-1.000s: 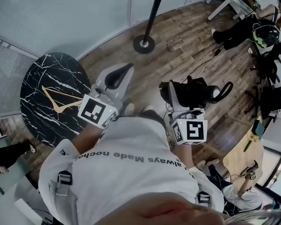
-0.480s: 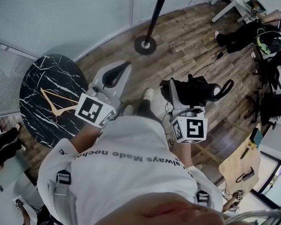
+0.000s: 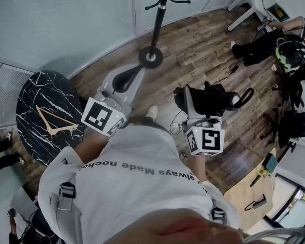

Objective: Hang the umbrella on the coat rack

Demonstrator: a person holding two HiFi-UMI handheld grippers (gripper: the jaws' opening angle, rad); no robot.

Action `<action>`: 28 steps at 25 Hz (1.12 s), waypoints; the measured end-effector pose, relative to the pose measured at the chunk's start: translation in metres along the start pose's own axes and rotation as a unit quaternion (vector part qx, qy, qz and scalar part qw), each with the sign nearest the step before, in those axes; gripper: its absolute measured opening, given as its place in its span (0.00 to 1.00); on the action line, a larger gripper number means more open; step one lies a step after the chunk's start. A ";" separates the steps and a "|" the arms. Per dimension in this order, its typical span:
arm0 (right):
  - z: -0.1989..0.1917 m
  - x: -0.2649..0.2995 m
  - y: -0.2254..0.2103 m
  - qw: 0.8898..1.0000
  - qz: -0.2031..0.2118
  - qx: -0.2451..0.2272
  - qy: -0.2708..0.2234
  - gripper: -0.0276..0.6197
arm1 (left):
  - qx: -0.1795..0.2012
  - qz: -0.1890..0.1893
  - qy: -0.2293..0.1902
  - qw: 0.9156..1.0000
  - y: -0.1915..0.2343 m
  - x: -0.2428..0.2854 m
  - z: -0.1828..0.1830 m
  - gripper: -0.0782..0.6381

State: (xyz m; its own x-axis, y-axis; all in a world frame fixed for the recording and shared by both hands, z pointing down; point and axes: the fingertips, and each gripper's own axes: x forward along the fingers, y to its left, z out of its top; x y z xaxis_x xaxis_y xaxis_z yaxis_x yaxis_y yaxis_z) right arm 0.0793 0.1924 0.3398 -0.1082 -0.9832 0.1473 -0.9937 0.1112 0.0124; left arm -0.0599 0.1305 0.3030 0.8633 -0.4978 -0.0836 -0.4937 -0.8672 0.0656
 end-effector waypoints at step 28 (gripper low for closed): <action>0.011 0.160 -0.115 0.998 0.062 -0.019 0.017 0.43 | -0.005 0.078 -0.002 0.997 0.096 0.146 -0.017 0.11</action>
State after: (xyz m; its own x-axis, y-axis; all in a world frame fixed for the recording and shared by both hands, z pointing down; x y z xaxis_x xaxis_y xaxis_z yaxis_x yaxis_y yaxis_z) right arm 0.1759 0.0209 0.3509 -0.2281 -0.9561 0.1838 -0.9710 0.2373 0.0295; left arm 0.0203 -0.0255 0.3137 0.7755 -0.6268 -0.0752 -0.6209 -0.7789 0.0883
